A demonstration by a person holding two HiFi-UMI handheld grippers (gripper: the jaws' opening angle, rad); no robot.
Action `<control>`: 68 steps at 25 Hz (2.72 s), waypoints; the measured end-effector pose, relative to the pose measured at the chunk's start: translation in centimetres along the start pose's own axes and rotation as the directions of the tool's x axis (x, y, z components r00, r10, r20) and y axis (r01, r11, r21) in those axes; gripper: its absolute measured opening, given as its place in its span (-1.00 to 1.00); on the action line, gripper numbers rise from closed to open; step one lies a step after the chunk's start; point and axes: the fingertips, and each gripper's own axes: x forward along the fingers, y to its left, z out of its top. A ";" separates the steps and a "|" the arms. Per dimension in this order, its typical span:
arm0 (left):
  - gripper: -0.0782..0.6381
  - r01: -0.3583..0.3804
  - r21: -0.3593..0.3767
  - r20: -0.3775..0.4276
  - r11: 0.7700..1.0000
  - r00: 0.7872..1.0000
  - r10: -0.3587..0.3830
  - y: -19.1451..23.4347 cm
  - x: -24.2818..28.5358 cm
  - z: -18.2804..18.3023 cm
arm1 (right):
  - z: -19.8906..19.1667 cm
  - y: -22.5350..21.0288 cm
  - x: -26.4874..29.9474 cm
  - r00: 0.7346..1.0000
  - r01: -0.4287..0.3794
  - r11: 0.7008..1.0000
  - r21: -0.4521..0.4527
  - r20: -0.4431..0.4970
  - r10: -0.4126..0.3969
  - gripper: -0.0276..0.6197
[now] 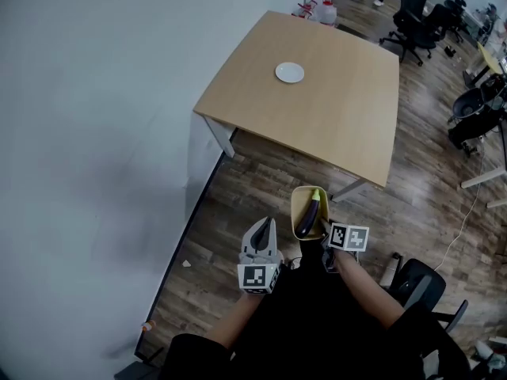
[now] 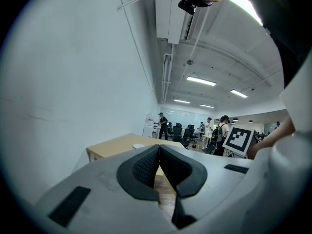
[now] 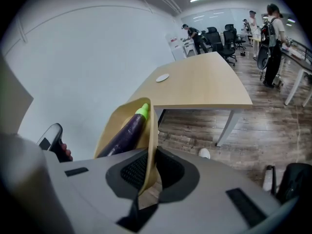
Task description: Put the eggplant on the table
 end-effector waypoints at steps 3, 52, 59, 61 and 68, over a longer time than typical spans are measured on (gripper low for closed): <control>-0.74 -0.011 -0.003 -0.008 1.000 1.000 0.011 1.0 1.0 -0.1 | 1.7 -0.1 1.2 1.000 -0.004 1.000 -0.016 -0.001 0.004 -0.66; -0.74 -0.269 -0.075 -0.144 0.960 0.956 0.256 12.9 32.2 2.2 | 35.3 -5.0 29.4 0.973 -0.091 0.949 -0.302 -0.230 0.020 -0.66; -0.74 -0.256 -0.110 -0.166 0.960 0.957 0.237 15.4 35.6 1.4 | 38.3 -4.3 33.0 0.967 -0.094 0.921 -0.377 -0.256 -0.007 -0.65; -0.74 -0.241 -0.112 -0.170 0.964 0.960 0.220 15.9 36.8 1.2 | 38.8 -4.1 34.1 0.962 -0.101 0.912 -0.396 -0.272 -0.011 -0.65; -0.74 -0.218 -0.125 -0.195 0.968 0.962 0.192 18.4 40.7 0.6 | 40.2 -2.7 37.6 0.947 -0.148 0.864 -0.481 -0.322 -0.017 -0.65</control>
